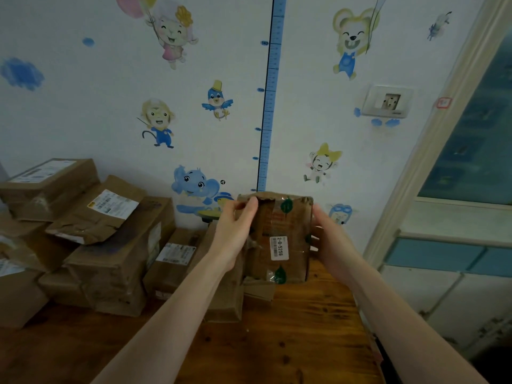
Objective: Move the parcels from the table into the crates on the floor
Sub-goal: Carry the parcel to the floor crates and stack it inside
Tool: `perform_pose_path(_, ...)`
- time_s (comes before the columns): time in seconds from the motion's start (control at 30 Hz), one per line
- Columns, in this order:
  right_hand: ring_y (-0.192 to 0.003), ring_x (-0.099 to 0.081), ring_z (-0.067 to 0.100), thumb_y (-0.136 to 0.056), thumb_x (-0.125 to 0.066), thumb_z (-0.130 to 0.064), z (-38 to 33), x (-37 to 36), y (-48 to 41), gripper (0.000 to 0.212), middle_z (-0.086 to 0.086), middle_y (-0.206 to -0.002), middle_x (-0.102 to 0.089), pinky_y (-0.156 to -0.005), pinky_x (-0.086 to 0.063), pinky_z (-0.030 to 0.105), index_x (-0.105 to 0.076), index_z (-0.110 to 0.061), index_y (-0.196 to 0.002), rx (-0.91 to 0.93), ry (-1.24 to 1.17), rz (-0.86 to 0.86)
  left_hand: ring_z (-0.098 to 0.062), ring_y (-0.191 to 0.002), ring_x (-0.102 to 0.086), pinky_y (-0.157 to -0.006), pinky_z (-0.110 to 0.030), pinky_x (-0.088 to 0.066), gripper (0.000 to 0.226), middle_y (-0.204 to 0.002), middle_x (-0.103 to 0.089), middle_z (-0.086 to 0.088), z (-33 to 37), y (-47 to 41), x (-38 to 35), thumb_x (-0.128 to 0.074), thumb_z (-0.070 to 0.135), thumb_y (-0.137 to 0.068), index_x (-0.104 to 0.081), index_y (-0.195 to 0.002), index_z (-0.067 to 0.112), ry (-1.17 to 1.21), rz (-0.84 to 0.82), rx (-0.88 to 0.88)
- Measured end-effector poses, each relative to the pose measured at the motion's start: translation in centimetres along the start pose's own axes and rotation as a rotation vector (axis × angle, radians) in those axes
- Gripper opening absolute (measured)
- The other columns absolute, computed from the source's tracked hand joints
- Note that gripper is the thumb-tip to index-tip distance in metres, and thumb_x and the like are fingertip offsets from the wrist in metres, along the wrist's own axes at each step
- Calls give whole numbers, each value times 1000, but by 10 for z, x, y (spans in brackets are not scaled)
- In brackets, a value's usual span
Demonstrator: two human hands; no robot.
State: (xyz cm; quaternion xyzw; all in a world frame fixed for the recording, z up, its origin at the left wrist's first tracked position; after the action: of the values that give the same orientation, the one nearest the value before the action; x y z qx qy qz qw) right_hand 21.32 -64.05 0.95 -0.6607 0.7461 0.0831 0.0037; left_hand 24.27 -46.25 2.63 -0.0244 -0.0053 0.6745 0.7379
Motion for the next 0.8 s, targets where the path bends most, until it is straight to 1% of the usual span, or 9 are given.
perform_pose_path(0.07, -98, -60, 23, -89, -40, -62, 4, 0, -1, 48, 6, -99, -65, -81, -47, 38, -60, -19, -96, -49, -47, 38, 0, -86, -55, -58, -8, -45, 30, -97, -57, 8, 2, 6, -4, -49, 42, -94, -47, -113, 18, -116, 8, -69)
perform_pose_path(0.23, -98, -62, 18, -96, -46, -43, 11, 7, -1, 25, -2, -93, -71, -94, -45, 42, -63, -25, -93, -51, -112, 130, -13, -96, -60, -78, -28, -53, 43, -102, -59, 0, 11, 11, -18, -55, 47, -88, -47, -116, 15, -264, -25, -216)
perform_pose_path(0.33, -105, -59, 17, -95, -48, -42, 9, 5, 0, 21, 0, -106, -69, -90, -45, 39, -62, -27, -100, -26, -63, 140, -11, -101, -55, -80, -23, -46, 68, -115, -55, 1, 3, 6, -13, -55, 61, -76, -42, -123, 14, -128, -13, -63)
perform_pose_path(0.4, -110, -57, 14, -97, -39, -49, 8, 0, -2, 30, -3, -113, -67, -93, -41, 39, -62, -31, -105, -4, -28, 83, -16, -114, -51, -89, -30, -43, 84, -130, -50, 0, -7, 0, 1, -61, 60, -73, -37, -139, 13, 48, 57, 52)
perform_pose_path(0.47, -117, -55, 13, -99, -33, -49, 6, 0, -5, 36, -8, -115, -66, -97, -40, 41, -61, -30, -112, 16, 23, 65, -19, -113, -53, -84, -36, -45, 68, -130, -54, -4, -20, -5, 12, -66, 43, -81, -42, -138, 15, 275, 106, 147)
perform_pose_path(0.53, -106, -58, 12, -98, -44, -38, 0, 7, -5, 30, -9, -109, -63, -78, -50, 27, -57, -22, -121, 56, 93, 144, -24, -109, -56, -75, -37, -46, 49, -119, -60, -8, -30, -6, 17, -65, 31, -86, -50, -130, 15, 419, 108, 209)
perform_pose_path(0.6, -87, -61, 12, -90, -59, -40, 2, 9, -5, 53, -2, -108, -58, -58, -51, 24, -46, -15, -134, 18, 153, 193, -26, -106, -57, -72, -38, -47, 45, -116, -61, -10, -38, -6, 18, -62, 25, -87, -51, -129, 15, 494, 85, 228)
perform_pose_path(0.7, -90, -66, 26, -59, -73, -62, 26, 3, -4, 96, 11, -116, -64, -72, -58, 41, -46, -8, -134, -201, 98, 133, -27, -108, -58, -82, -42, -49, 34, -116, -61, -10, -40, -6, 20, -57, 19, -90, -52, -124, 25, 571, 62, 203)
perform_pose_path(0.8, -89, -70, 30, -68, -75, -46, 30, 1, -6, 76, 14, -105, -69, -82, -57, 46, -49, -7, -128, -218, -26, 124, -25, -104, -61, -80, -40, -50, 36, -115, -63, -7, -44, -8, 26, -51, 20, -94, -51, -129, 27, 553, 2, 202)
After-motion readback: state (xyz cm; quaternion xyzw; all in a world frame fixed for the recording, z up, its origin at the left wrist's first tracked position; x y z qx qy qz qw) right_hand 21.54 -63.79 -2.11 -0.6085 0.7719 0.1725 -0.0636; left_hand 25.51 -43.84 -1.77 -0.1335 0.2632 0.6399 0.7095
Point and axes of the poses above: each hand's wrist, its own y-axis away from the middle knuckle, its own x-axis out of the back of the hand, z = x × y, the point moved 9 cm from there along -y, towards the middle knuckle
